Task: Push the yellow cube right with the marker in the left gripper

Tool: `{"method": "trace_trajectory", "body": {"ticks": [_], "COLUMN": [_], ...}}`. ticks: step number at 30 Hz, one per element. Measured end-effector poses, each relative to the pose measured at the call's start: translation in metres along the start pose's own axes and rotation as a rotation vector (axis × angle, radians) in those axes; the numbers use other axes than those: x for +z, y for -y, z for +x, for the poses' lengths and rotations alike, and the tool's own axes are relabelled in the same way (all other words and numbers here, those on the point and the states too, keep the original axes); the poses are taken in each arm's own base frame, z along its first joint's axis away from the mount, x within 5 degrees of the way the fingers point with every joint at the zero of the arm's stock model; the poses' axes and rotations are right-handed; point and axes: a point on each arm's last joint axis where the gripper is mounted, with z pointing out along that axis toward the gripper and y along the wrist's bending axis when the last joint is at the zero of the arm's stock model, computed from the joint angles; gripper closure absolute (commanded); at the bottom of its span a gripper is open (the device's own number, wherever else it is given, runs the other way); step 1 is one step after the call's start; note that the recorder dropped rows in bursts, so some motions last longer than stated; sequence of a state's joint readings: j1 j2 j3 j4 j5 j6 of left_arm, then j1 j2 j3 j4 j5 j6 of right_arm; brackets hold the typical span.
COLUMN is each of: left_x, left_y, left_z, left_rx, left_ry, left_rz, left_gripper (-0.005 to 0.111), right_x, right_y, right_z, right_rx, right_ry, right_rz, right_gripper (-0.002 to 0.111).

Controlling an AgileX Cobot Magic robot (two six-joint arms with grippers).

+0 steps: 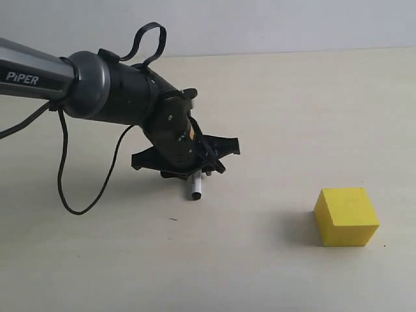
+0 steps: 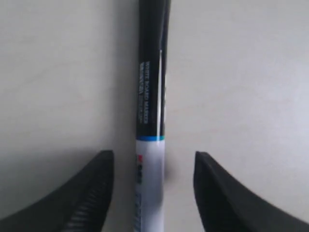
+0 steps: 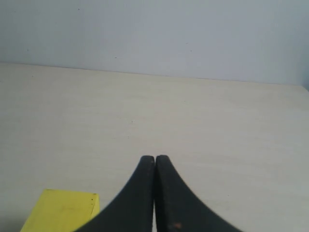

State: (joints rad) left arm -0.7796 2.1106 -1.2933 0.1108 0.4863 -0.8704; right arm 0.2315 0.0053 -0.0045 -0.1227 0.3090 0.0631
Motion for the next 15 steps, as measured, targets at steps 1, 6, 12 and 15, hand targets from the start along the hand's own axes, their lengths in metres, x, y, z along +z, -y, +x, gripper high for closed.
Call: {"method": "trace_trajectory", "body": {"ticks": [1,6,12,15], "left_x": [0.000,-0.001,-0.023,-0.044], "left_y": [0.000,0.001,0.005,0.009], "left_z": [0.000,-0.001,-0.007,-0.012], "left_rx": [0.010,0.116,0.213,0.231], "left_ry": [0.002,0.007,0.043,0.087], "left_rz": [0.003,0.004,0.031,0.064], "left_gripper": [0.047,0.048,0.092,0.106], "right_x": [0.000,0.000,0.000,0.000], "right_y": [0.000,0.000,0.000,0.000], "right_z": [0.000,0.000,0.000,0.000], "right_rx": [0.000,0.000,0.000,0.000], "right_ry": [0.000,0.000,0.000,0.000], "right_rz": [0.000,0.000,0.000,0.000], "right_gripper": [0.108,0.108,0.108,0.108]}}
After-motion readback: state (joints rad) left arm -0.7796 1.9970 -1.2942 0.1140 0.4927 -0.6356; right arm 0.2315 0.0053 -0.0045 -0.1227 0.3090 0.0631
